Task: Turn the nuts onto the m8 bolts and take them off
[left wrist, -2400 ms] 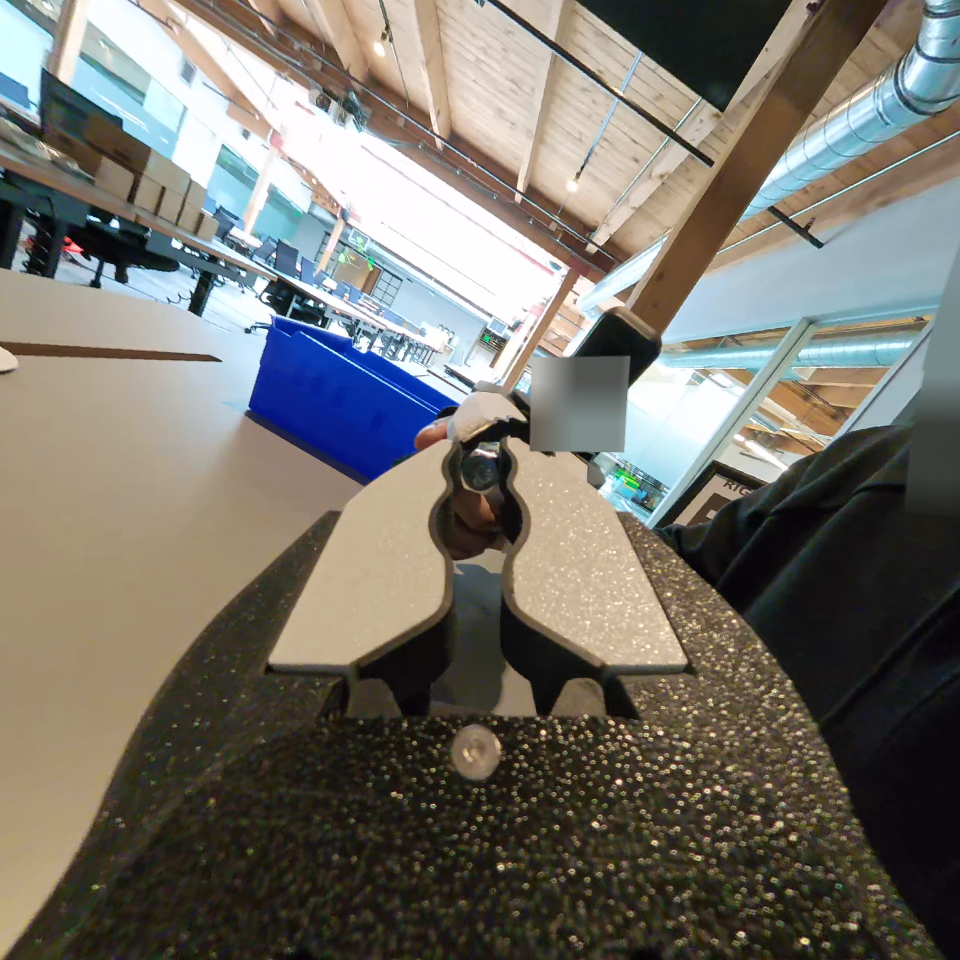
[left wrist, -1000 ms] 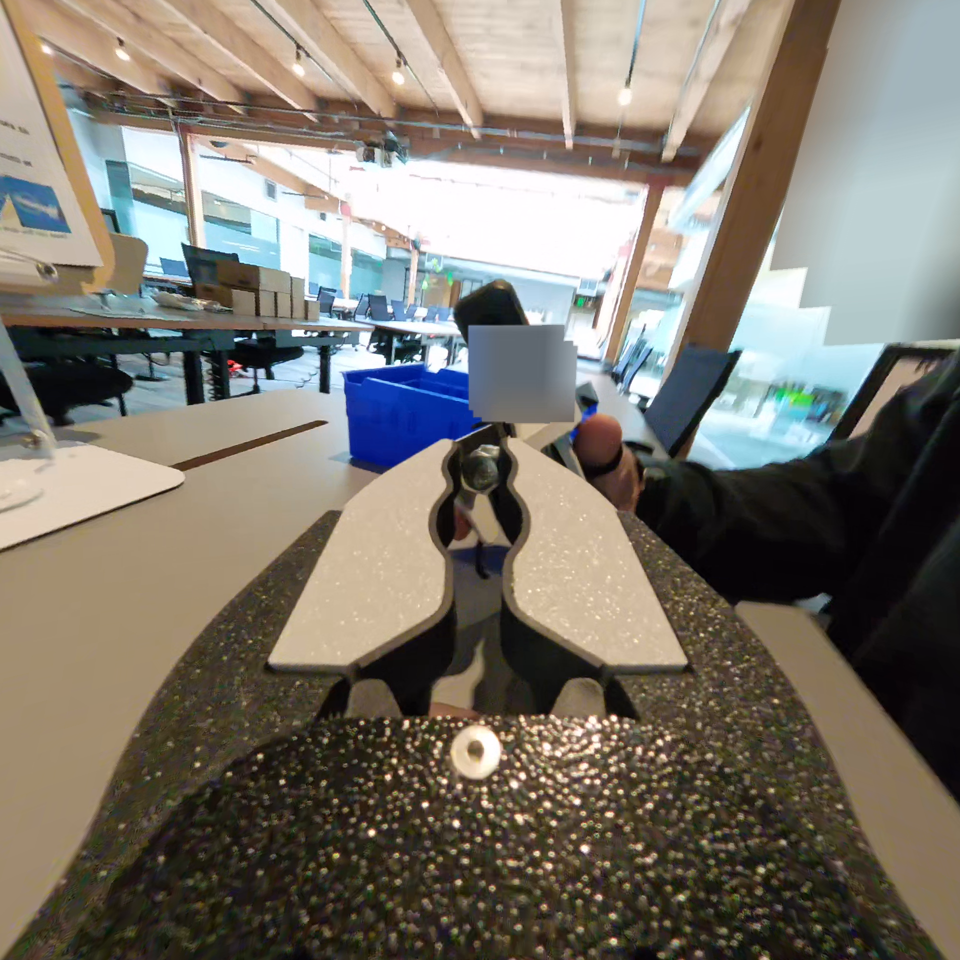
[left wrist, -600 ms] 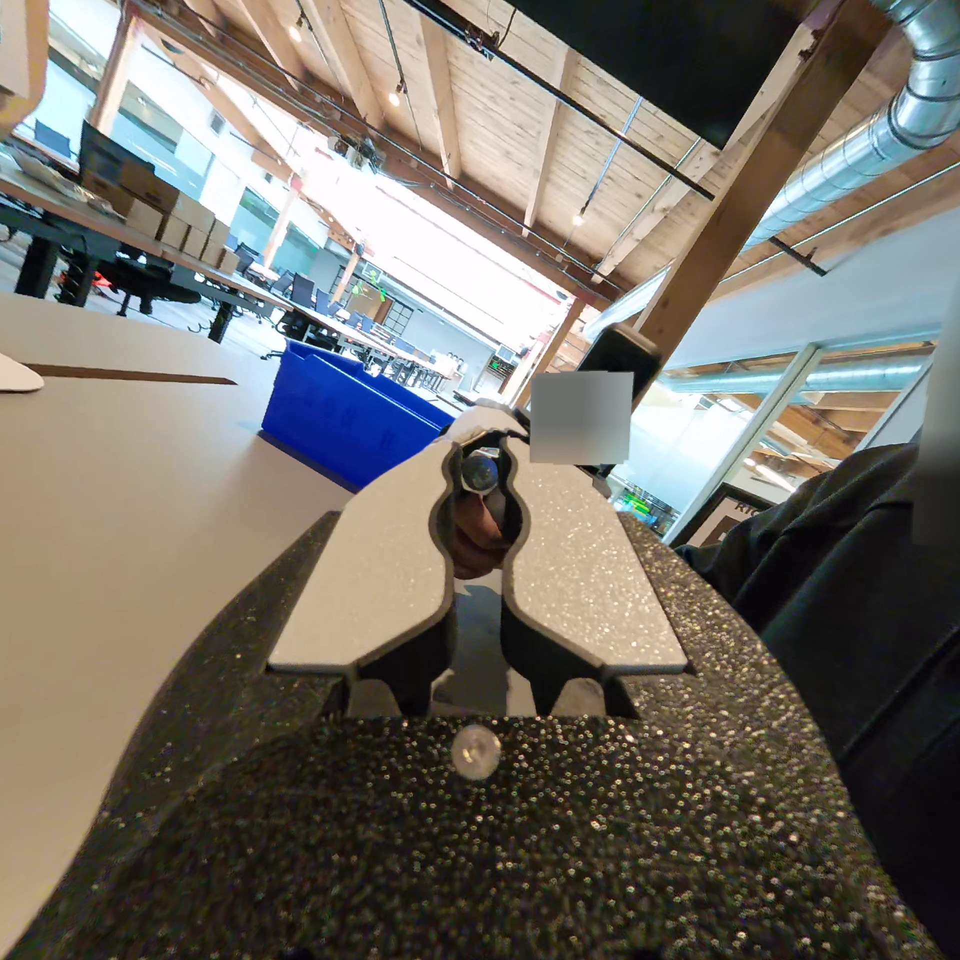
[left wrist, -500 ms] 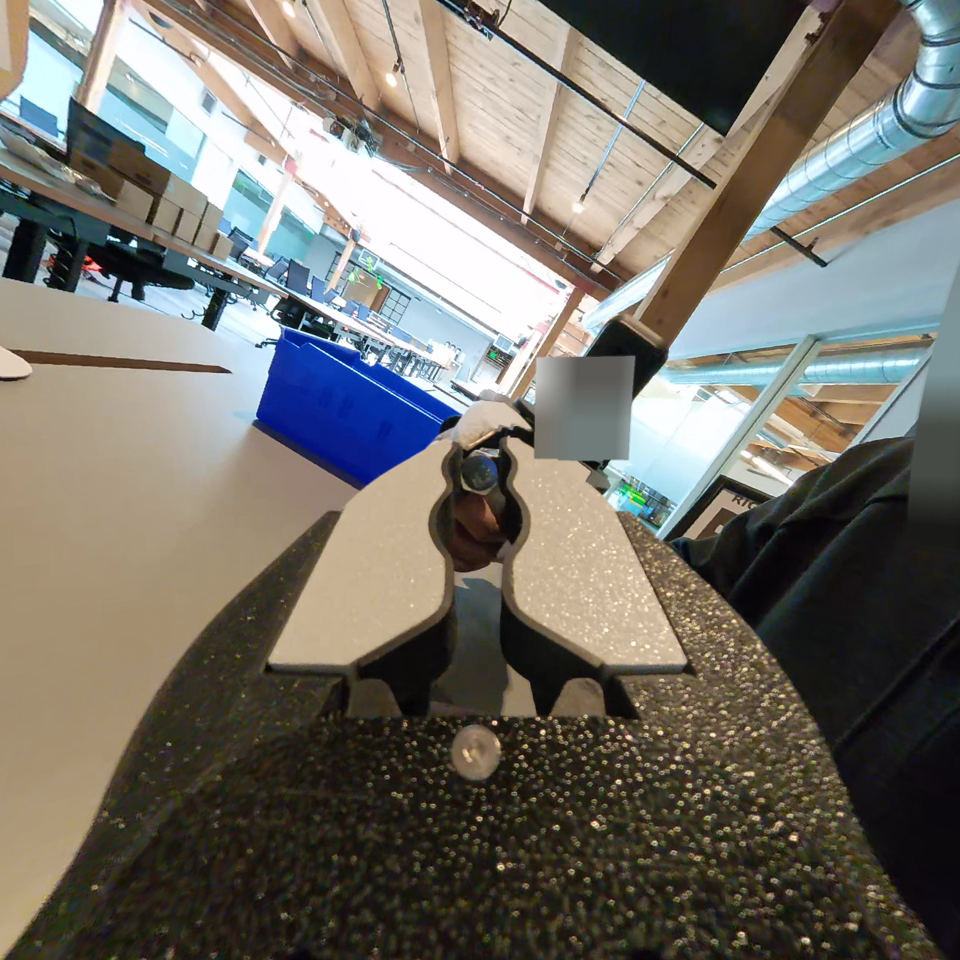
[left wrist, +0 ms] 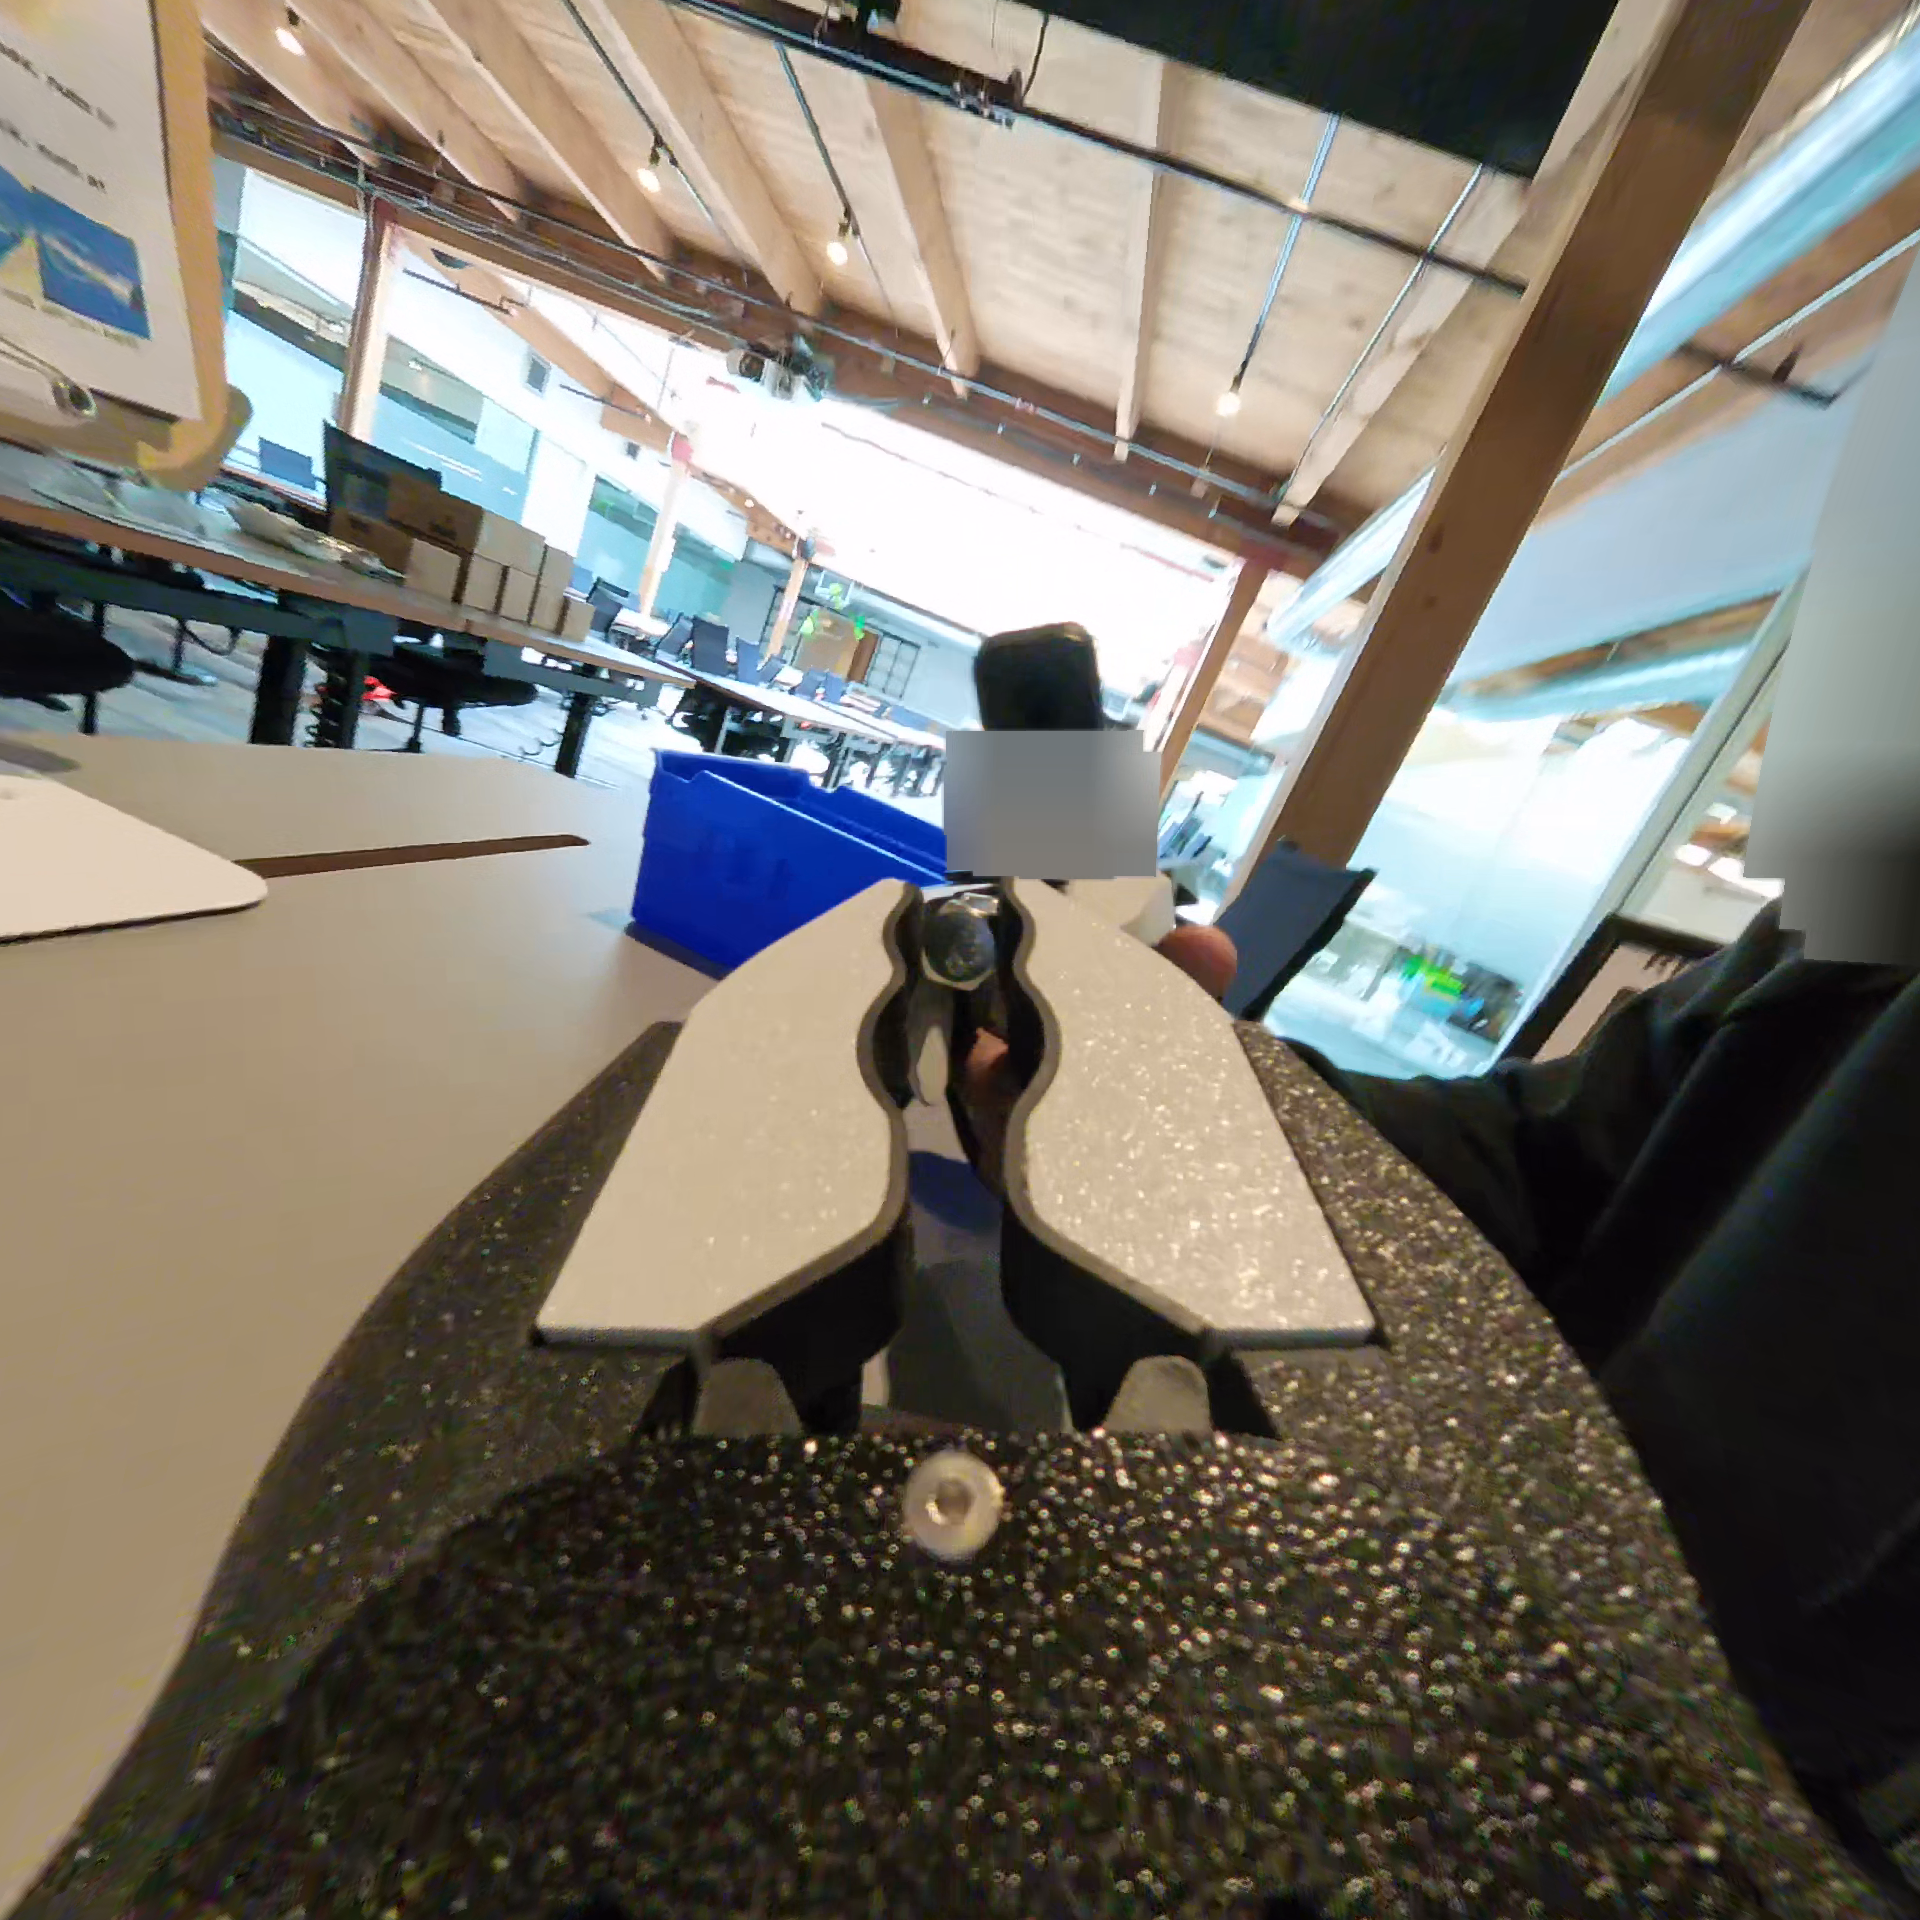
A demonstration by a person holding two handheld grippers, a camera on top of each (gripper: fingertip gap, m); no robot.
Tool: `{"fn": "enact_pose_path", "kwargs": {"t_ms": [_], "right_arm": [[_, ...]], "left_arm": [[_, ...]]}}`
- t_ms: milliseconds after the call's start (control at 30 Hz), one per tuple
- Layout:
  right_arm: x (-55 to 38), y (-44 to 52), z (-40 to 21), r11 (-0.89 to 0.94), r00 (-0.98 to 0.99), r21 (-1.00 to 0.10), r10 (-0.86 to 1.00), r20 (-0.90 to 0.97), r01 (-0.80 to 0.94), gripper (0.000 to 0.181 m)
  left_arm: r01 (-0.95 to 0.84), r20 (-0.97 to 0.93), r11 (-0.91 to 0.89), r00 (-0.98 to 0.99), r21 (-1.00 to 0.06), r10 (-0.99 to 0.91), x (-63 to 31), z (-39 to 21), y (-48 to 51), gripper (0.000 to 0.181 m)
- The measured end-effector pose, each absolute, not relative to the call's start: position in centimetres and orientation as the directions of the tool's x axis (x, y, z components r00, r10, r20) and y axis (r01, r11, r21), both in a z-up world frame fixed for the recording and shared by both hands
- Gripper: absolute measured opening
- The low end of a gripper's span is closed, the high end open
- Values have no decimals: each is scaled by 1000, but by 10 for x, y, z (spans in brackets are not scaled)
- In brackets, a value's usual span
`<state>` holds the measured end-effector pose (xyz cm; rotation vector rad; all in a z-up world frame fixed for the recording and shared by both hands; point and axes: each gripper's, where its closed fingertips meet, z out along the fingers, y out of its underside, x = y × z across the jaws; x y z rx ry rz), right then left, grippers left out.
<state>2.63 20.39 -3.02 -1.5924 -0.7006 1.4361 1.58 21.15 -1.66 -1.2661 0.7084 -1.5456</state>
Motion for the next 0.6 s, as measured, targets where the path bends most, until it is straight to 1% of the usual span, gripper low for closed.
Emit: {"fn": "enact_pose_path", "kwargs": {"t_ms": [100, 167, 233, 333, 467, 533, 600], "right_arm": [[28, 204, -30, -272, 297, -961, 915, -272, -43, 40], [28, 204, -30, -134, 360, -990, 926, -114, 31, 40], [27, 203, -31, -2, 397, -994, 917, 41, 106, 39], [27, 203, -31, 148, 435, -969, 873, 222, 199, 38], [25, 201, -34, 236, 433, -932, 835, 339, 274, 33], [24, 201, -36, 243, 435, -927, 829, 351, 284, 30], [23, 201, -36, 235, 442, -933, 831, 338, 273, 22]], "left_arm": [[336, 440, -425, -33, -841, -897, 13, -16, 214, 13], [338, 476, -470, -73, -815, -877, 14, -15, 212, 13], [330, 504, -504, -95, -798, -859, 15, -17, 212, 13], [304, 534, -541, -115, -784, -838, 18, -20, 210, 13], [284, 555, -568, -134, -772, -821, 21, -22, 208, 13], [265, 554, -568, -131, -779, -822, 23, -25, 206, 13], [246, 548, -561, -127, -790, -827, 25, -27, 204, 13]]}}
